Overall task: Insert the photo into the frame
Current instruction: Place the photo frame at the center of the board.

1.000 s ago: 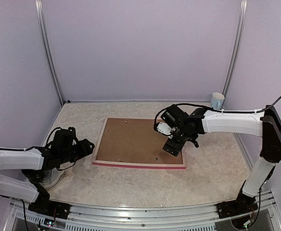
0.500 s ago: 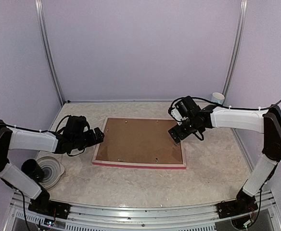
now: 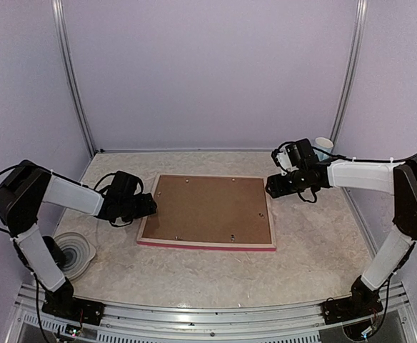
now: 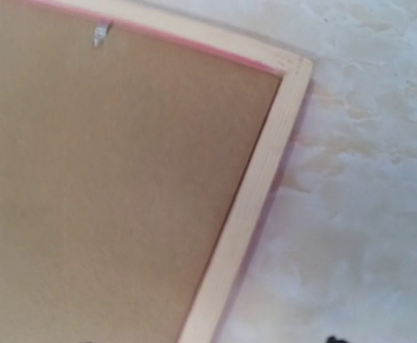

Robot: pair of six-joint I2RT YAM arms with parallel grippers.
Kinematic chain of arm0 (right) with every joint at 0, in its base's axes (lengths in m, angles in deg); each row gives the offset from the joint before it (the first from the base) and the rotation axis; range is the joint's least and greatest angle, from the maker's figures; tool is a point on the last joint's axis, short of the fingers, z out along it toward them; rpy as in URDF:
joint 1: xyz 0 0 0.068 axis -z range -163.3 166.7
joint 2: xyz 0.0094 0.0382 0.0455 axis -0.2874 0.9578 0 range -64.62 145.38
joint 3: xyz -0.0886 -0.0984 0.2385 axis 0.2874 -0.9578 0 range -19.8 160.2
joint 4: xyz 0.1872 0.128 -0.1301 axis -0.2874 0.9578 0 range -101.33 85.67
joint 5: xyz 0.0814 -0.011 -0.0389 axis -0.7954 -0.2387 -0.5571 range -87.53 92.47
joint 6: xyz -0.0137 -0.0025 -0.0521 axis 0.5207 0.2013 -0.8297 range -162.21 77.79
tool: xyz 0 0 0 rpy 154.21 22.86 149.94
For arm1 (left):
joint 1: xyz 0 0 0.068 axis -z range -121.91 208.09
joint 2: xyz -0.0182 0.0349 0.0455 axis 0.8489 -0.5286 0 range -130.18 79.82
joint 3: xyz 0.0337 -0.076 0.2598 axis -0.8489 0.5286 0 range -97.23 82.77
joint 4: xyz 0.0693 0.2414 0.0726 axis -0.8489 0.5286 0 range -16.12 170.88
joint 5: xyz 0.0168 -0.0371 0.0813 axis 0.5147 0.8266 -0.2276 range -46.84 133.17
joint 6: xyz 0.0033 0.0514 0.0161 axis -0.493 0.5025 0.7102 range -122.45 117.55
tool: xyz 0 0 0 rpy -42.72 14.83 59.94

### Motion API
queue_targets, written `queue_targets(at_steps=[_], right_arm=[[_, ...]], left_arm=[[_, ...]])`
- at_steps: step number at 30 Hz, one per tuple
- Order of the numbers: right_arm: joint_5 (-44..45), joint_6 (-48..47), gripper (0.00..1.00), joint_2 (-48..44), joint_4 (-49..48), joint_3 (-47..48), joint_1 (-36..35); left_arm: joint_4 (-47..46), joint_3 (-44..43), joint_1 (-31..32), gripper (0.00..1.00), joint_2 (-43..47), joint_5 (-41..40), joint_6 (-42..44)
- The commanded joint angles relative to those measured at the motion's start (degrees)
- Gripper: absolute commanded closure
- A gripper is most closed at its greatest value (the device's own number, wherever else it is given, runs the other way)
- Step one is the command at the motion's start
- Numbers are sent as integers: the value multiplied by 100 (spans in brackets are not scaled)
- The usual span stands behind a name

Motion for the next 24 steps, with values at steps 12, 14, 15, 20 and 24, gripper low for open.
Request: queue_targets(at_steps=[12,14,15,20,24], right_arm=[[-1034,460,35,430,-758,-173,155],[-1100,517,35,527,-794,-169,157],[-1127,545,35,577,-809,-172,157],[-1457,650,34,802,-870,-166,160],[-1527,740,35,901,-902,-167,155]], left_arm=[[-253,-40,-51,42,-422,52,-21],[-302,54,-51,50,-386,96,-77],[-322,90,-44,51,-375,118,-96],[-396,391,-7,61,-206,112,-174],[-474,670,-6,65,18,121,-246]])
